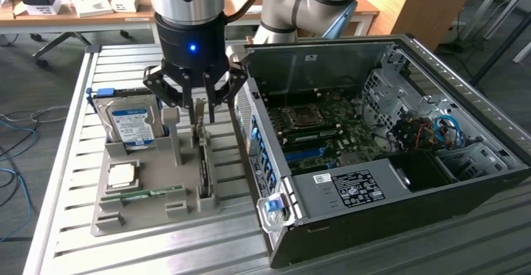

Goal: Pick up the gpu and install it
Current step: 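Pick up the gpu and move the gpu toward the slot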

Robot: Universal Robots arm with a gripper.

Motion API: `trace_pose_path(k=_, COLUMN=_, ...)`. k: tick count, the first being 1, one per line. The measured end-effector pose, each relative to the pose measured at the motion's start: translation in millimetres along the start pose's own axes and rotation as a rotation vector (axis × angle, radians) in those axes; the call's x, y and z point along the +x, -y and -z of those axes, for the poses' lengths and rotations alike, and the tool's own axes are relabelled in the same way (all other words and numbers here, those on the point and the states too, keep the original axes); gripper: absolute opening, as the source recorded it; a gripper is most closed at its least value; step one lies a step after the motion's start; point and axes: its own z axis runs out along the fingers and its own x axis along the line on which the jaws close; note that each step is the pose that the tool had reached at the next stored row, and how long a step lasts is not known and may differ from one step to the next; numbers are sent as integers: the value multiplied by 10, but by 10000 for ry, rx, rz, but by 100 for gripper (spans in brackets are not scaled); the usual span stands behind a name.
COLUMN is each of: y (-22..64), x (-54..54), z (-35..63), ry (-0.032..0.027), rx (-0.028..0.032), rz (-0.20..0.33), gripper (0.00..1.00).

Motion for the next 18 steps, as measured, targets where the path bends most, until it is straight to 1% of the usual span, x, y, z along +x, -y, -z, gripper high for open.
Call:
trace_pose_path(k=3, y=0, x=0, z=-8, ry=3, rx=-3, rz=0, gripper=36)
trace_pose_path(k=7, y=3, x=1, z=-55, ry=1, rx=-1, rz=0, gripper=36)
trace_pose_path(k=18, y=12, x=5, z=-250, ry=0, rx=-1, rz=0, gripper=36)
